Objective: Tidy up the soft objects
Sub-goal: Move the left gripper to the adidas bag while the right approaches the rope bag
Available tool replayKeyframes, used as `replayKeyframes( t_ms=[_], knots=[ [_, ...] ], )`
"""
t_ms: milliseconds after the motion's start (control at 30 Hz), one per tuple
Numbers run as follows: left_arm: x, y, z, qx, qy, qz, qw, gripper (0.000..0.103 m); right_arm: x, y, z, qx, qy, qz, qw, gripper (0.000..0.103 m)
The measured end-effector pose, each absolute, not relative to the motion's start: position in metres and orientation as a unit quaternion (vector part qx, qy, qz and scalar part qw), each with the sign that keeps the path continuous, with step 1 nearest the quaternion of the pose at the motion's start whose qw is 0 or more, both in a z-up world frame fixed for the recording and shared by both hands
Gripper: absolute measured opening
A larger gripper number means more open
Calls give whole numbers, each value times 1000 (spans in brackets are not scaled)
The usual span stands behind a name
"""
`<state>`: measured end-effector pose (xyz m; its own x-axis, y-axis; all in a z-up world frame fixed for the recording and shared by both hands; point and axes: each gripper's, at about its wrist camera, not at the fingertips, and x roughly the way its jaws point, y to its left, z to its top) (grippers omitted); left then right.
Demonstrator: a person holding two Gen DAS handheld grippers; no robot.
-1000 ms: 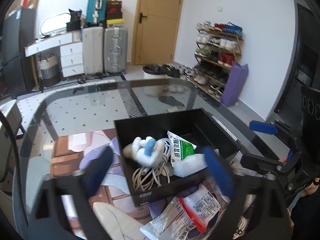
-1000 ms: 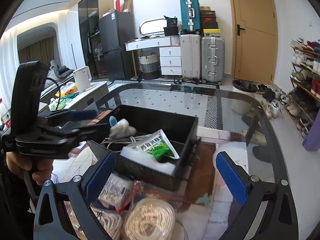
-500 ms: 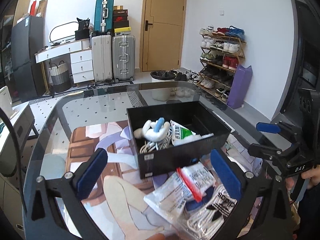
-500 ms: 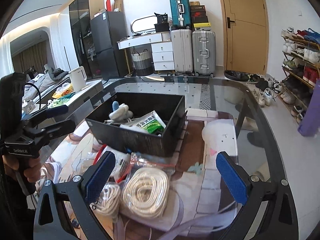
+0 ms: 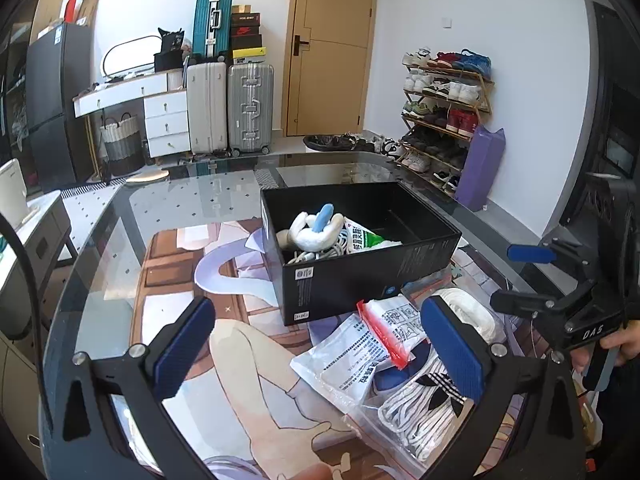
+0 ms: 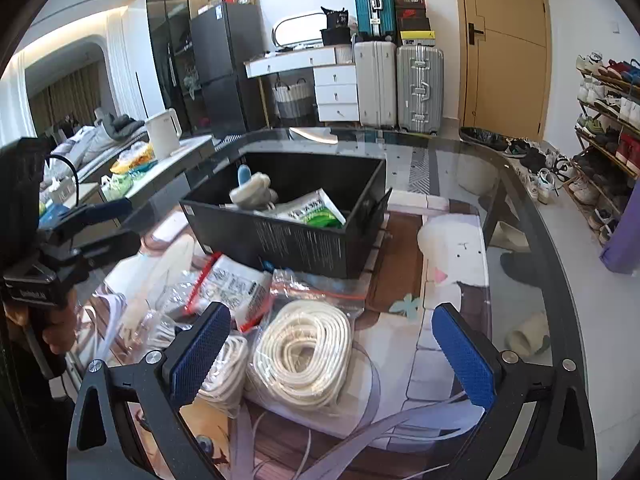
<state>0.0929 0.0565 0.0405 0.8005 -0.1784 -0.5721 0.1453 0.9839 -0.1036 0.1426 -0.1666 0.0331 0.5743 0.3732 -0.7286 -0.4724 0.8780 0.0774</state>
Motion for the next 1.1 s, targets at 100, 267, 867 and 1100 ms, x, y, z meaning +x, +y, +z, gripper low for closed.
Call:
replayKeyframes(
  t_ms=[100, 267, 867, 1100],
  knots=[
    [92, 55, 40, -27, 305, -85, 948, 103, 144, -164, 25, -70, 407, 231, 881, 102],
    [92, 51, 40, -22, 308, -91, 947, 103, 146, -159, 13, -81, 424, 232, 872, 102],
    [88, 12, 23, 48, 361, -161, 917, 103, 151, -152, -13, -107, 464, 224, 851, 102],
    [82, -2, 18, 76, 371, -181, 907, 103, 153, -162, -14, -105, 471, 222, 847, 102]
  ],
)
